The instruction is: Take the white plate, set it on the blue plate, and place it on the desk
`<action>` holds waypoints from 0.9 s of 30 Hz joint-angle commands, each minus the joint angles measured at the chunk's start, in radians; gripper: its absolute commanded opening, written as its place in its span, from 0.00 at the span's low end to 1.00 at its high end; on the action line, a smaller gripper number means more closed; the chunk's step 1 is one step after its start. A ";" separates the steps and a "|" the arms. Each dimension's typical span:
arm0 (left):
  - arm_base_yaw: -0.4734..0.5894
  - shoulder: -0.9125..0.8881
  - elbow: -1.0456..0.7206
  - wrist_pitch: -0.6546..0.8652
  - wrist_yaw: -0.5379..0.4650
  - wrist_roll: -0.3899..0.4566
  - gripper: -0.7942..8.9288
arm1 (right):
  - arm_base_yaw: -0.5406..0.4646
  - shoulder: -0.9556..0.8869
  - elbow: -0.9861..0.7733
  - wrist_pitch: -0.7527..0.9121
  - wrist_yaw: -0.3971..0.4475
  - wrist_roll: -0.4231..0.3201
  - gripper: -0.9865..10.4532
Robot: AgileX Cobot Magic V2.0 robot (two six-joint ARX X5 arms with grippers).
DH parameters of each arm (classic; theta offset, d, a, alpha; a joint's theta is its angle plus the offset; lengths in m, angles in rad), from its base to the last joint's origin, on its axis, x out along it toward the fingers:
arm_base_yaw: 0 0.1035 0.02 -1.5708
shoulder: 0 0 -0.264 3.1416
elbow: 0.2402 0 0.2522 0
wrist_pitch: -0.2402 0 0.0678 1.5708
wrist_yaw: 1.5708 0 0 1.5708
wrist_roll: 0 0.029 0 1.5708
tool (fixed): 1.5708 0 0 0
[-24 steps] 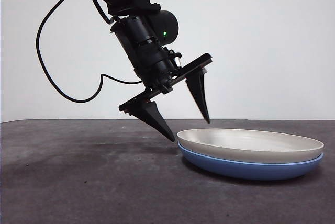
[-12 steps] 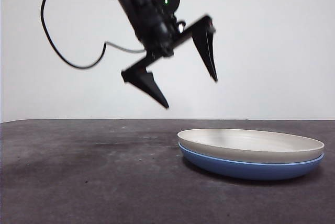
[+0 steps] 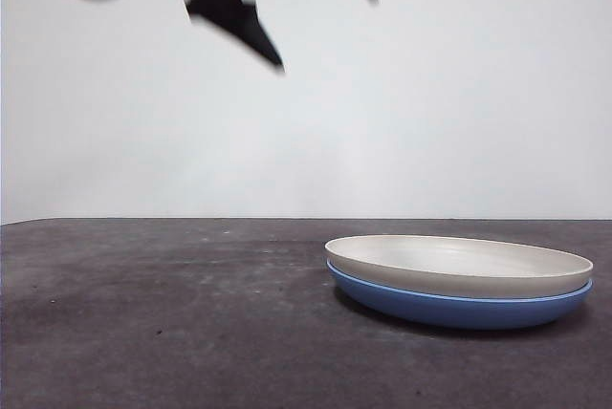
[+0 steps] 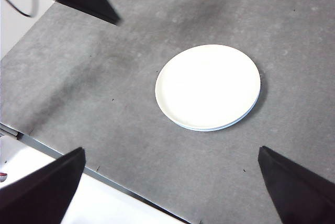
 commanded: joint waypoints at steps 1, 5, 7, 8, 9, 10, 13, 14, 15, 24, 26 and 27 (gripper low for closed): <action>-0.008 -0.062 0.033 -0.028 -0.008 0.041 0.67 | 0.005 0.006 0.019 -0.008 -0.002 0.012 0.63; -0.018 -0.192 0.027 -0.076 -0.012 0.066 0.67 | 0.005 0.006 0.019 -0.008 -0.001 0.026 0.63; -0.023 -0.266 0.008 -0.078 -0.014 0.080 0.67 | 0.005 0.007 0.019 -0.008 0.002 0.037 0.63; -0.025 -0.312 -0.010 -0.074 -0.015 0.084 0.67 | 0.005 0.007 0.019 -0.008 0.004 0.038 0.63; -0.026 -0.356 -0.030 -0.069 -0.016 0.089 0.67 | 0.005 0.007 0.019 -0.008 0.005 0.040 0.63; -0.026 -0.396 -0.052 -0.063 -0.019 0.089 0.67 | 0.005 0.007 0.019 -0.008 0.006 0.042 0.63; -0.026 -0.541 -0.159 -0.020 -0.054 0.090 0.67 | 0.005 0.007 0.019 -0.008 0.005 0.051 0.63; -0.026 -0.593 -0.204 -0.003 -0.080 0.089 0.67 | 0.005 0.007 0.019 -0.008 0.005 0.057 0.63; -0.025 -0.647 -0.252 0.013 -0.109 0.089 0.67 | 0.005 0.007 0.019 -0.008 0.005 0.062 0.63; -0.024 -1.022 -0.576 0.105 -0.162 0.083 0.66 | 0.005 0.008 0.019 -0.009 0.005 0.064 0.63; -0.024 -1.083 -0.621 0.109 -0.163 0.083 0.66 | 0.005 0.008 0.019 -0.009 0.005 0.065 0.63; -0.024 -1.109 -0.638 0.110 -0.163 0.084 0.66 | 0.005 0.008 0.019 -0.010 0.004 0.067 0.63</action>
